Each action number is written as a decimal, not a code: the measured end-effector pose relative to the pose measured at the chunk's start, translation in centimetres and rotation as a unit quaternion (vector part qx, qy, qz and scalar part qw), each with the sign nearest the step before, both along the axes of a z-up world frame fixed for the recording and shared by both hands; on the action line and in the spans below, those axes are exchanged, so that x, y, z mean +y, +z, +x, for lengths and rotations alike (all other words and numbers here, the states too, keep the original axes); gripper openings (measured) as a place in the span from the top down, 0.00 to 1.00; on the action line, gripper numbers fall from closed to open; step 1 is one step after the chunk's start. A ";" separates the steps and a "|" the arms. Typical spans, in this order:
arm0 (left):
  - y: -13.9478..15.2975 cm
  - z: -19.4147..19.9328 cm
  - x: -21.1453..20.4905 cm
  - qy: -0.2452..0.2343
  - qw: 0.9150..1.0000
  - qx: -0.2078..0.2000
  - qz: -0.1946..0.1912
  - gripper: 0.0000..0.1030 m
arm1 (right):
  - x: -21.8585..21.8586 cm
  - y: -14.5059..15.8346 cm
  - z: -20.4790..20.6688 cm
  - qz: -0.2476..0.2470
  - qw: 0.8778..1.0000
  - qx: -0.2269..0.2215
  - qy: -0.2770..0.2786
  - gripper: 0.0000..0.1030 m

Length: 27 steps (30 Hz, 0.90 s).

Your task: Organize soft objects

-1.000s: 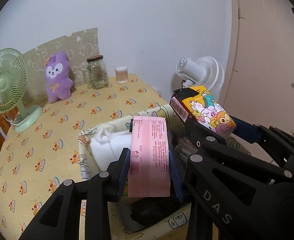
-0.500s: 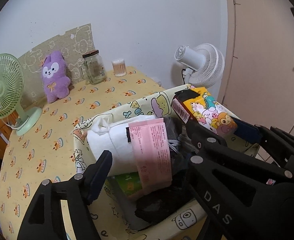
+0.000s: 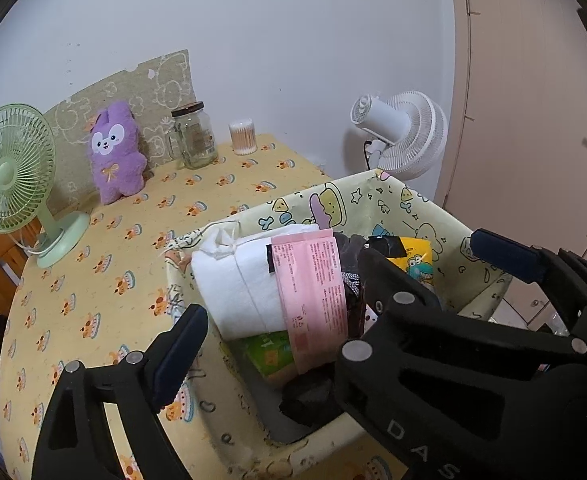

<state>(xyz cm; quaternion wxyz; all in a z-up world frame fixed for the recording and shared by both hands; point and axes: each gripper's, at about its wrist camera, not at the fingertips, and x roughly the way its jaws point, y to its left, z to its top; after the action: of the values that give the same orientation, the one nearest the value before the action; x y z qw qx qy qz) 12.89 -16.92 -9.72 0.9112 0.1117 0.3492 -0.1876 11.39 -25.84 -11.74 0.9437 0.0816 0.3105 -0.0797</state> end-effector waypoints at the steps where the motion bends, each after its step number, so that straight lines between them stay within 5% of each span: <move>1: 0.2 -0.1 0.2 0.001 1.000 -0.001 -0.002 0.10 | 0.2 0.2 -0.1 -0.002 1.000 -0.002 0.000 0.16; 27: 7.4 -6.2 10.1 0.087 0.991 -0.098 -0.037 0.00 | 9.6 7.9 -5.5 -0.040 0.993 -0.092 0.062 0.00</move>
<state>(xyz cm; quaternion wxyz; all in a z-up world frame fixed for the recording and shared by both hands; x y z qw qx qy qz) 6.73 -6.81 -2.29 0.9575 0.0645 0.2594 -0.1083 5.87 -16.28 -3.81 0.9738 0.0313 0.2237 -0.0250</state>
